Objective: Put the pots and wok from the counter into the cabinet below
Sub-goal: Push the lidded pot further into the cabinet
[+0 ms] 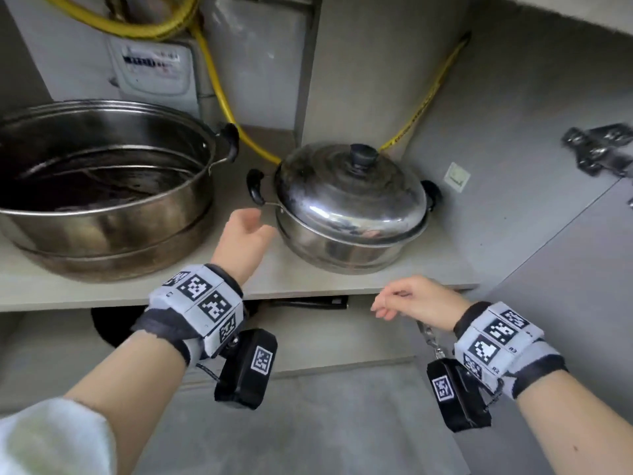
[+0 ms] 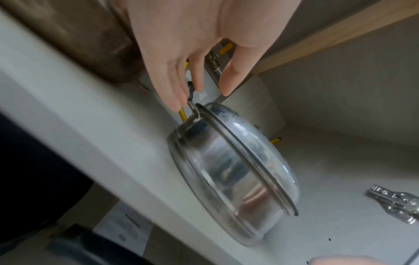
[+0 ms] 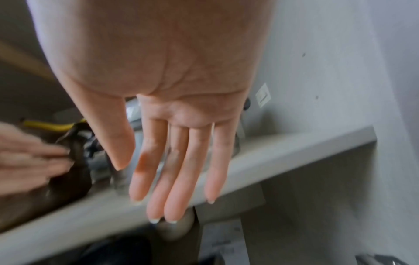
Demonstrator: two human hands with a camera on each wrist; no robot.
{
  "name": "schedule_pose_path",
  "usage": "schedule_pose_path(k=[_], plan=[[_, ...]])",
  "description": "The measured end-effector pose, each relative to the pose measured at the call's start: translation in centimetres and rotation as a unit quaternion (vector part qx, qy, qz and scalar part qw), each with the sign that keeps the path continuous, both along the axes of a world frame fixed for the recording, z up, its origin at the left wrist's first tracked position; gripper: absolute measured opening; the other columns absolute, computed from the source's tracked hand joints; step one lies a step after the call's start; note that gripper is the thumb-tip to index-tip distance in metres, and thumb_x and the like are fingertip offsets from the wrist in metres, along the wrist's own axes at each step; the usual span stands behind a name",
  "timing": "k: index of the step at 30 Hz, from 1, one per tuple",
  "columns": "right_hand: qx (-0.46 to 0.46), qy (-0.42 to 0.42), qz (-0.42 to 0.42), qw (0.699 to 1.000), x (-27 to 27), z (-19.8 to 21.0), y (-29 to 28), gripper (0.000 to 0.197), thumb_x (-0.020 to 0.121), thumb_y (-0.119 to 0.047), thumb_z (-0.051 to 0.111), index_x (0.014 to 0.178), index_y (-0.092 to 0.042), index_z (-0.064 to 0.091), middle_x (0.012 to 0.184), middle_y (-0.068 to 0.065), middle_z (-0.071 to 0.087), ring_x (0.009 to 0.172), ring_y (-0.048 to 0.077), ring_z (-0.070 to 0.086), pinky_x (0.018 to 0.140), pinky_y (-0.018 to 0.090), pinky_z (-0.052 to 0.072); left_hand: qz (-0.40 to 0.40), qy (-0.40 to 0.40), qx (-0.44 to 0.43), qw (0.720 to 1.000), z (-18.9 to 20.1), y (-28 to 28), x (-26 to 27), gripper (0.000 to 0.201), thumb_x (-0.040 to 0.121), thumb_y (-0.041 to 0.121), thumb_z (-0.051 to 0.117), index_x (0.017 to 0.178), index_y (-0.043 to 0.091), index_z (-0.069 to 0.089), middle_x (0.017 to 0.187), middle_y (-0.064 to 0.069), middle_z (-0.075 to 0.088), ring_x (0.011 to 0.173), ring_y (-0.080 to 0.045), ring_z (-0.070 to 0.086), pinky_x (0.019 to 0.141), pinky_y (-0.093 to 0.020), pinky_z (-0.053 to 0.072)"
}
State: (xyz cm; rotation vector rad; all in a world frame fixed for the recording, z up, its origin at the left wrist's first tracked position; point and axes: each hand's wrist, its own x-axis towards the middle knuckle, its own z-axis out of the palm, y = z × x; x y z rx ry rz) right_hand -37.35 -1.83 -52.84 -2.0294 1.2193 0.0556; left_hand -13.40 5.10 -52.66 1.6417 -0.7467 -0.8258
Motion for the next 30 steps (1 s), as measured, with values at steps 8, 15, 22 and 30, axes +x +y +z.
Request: schedule_pose_path(k=[8,15,22,30], plan=[[-0.187,-0.183,-0.309,0.915,0.3,5.9,-4.0,0.020,0.090,-0.021,0.048,0.092,-0.008,0.063,0.084,0.006,0.063,0.088,0.028,0.061,0.083,0.036,0.046,-0.010,0.024,0.043,0.999,2.9,-4.2,3.4,0.068,0.079,0.024,0.060,0.139,0.010,0.031,0.140,-0.016,0.045,0.128,-0.035,0.044,0.110,-0.045,0.034],[-0.063,-0.151,-0.374,0.913,1.3,7.5,-6.2,0.051,0.090,-0.029,0.050,0.136,-0.008,0.041,0.144,0.013,0.042,0.131,0.027,0.041,0.109,0.035,0.028,-0.027,0.064,0.061,0.996,3.8,-6.0,4.6,0.076,0.072,0.023,0.065,0.138,0.004,0.033,0.134,-0.026,0.051,0.126,-0.038,0.047,0.109,-0.046,0.033],[-0.047,-0.202,-0.404,0.891,0.1,5.6,-10.1,0.065,0.086,-0.037,0.056,0.141,-0.015,0.032,0.150,0.007,0.034,0.136,0.026,0.034,0.114,0.038,0.024,-0.009,0.095,0.044,0.994,3.0,-7.6,5.0,0.058,0.085,0.021,0.055,0.138,0.007,0.034,0.135,-0.013,0.049,0.126,-0.028,0.045,0.106,-0.037,0.033],[0.056,-0.295,-0.401,0.865,-0.9,4.3,-13.2,0.064,0.087,-0.008,0.056,0.141,0.003,0.022,0.143,0.026,0.039,0.131,0.033,0.041,0.111,0.035,0.028,0.016,0.083,0.073,0.994,2.8,-8.3,3.8,0.059,0.081,0.031,0.061,0.131,0.005,0.045,0.124,-0.010,0.051,0.106,-0.025,0.046,0.101,-0.039,0.043]])
